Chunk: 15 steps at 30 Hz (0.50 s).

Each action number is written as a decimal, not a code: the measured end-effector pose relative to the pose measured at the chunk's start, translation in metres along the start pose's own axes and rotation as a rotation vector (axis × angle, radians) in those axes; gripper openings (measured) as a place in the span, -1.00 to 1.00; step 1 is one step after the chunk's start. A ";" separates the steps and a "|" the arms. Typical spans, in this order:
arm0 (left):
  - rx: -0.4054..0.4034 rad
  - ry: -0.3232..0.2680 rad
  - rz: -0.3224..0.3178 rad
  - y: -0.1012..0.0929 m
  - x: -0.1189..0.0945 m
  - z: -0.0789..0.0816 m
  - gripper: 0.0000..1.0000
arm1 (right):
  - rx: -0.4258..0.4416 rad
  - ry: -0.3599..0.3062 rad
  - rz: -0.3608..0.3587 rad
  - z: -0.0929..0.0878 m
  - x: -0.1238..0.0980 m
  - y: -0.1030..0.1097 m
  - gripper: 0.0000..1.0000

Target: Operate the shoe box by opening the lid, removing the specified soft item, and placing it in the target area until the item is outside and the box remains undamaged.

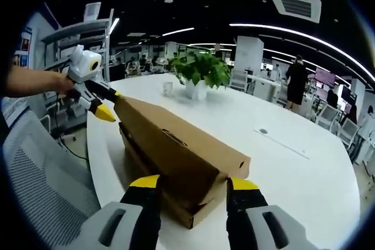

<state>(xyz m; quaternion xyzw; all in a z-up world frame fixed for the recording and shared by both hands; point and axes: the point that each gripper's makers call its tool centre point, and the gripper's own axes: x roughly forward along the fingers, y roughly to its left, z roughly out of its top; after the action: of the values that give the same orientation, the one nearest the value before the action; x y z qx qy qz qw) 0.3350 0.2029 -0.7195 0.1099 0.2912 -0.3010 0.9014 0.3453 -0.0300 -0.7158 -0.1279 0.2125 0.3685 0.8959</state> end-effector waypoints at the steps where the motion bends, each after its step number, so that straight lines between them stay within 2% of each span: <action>1: 0.003 -0.005 0.006 0.002 -0.001 0.003 -0.05 | 0.000 -0.002 -0.001 0.001 0.000 0.000 -0.19; 8: -0.004 -0.033 0.048 0.011 -0.004 0.018 -0.17 | -0.009 -0.029 -0.016 0.014 -0.002 -0.007 -0.21; 15: 0.001 -0.055 0.067 0.015 -0.005 0.028 -0.20 | -0.019 -0.042 -0.028 0.023 -0.003 -0.014 -0.22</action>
<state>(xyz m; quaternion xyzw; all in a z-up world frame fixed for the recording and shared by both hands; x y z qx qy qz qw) 0.3541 0.2070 -0.6939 0.1119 0.2624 -0.2738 0.9185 0.3600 -0.0318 -0.6930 -0.1317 0.1883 0.3605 0.9040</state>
